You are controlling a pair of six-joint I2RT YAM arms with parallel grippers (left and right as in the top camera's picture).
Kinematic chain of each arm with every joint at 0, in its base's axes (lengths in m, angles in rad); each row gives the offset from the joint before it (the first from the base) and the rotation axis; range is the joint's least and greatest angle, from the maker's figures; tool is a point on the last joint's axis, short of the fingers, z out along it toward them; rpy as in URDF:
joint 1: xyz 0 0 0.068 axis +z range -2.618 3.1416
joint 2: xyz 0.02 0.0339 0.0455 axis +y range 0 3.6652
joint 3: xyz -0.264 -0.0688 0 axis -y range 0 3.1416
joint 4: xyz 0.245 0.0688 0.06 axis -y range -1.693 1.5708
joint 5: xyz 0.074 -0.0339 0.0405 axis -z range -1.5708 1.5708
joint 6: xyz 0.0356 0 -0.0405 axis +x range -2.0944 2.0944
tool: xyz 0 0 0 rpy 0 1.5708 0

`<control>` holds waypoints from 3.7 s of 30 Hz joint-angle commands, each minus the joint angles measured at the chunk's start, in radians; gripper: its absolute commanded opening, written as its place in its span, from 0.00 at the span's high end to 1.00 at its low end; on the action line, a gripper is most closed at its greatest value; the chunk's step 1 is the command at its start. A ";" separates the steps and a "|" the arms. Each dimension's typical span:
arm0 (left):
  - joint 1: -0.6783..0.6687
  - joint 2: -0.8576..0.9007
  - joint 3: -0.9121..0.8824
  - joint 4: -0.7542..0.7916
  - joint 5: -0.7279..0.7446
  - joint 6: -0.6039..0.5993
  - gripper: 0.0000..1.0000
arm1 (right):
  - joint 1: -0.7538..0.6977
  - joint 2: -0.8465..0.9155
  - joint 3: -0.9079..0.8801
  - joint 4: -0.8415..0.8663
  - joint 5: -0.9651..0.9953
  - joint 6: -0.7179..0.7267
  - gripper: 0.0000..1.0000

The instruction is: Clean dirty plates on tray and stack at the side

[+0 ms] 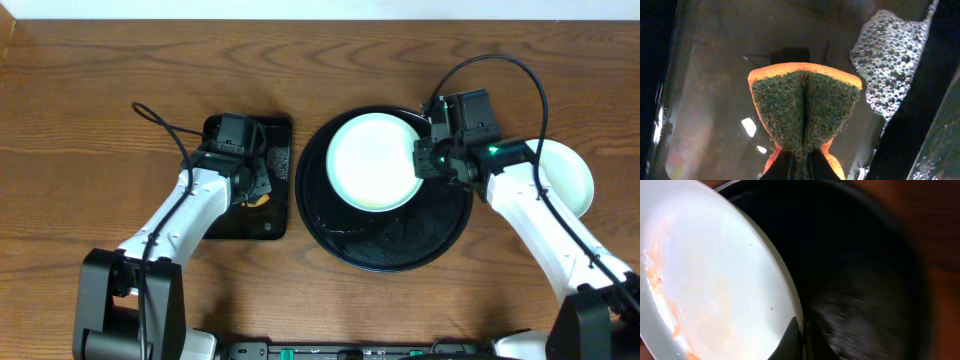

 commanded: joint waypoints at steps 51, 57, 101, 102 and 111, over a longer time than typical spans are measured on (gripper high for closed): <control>0.008 0.182 -0.014 0.120 -0.011 0.187 0.93 | 0.374 -0.059 0.007 -0.010 1.124 -0.053 0.99; 0.008 0.188 -0.009 0.113 -0.005 0.187 0.92 | 0.372 -0.059 0.007 -0.010 1.117 -0.016 0.99; 0.008 -0.142 -0.005 -0.068 -0.005 0.208 0.41 | -0.772 -0.051 0.004 -0.126 0.249 0.156 0.96; 0.008 -0.142 -0.005 -0.069 -0.005 0.208 0.41 | -0.772 -0.044 0.004 -0.126 0.245 0.156 0.91; 0.008 -0.178 -0.005 -0.092 -0.005 0.204 0.41 | -0.760 -0.040 0.004 -0.098 -0.094 0.056 0.51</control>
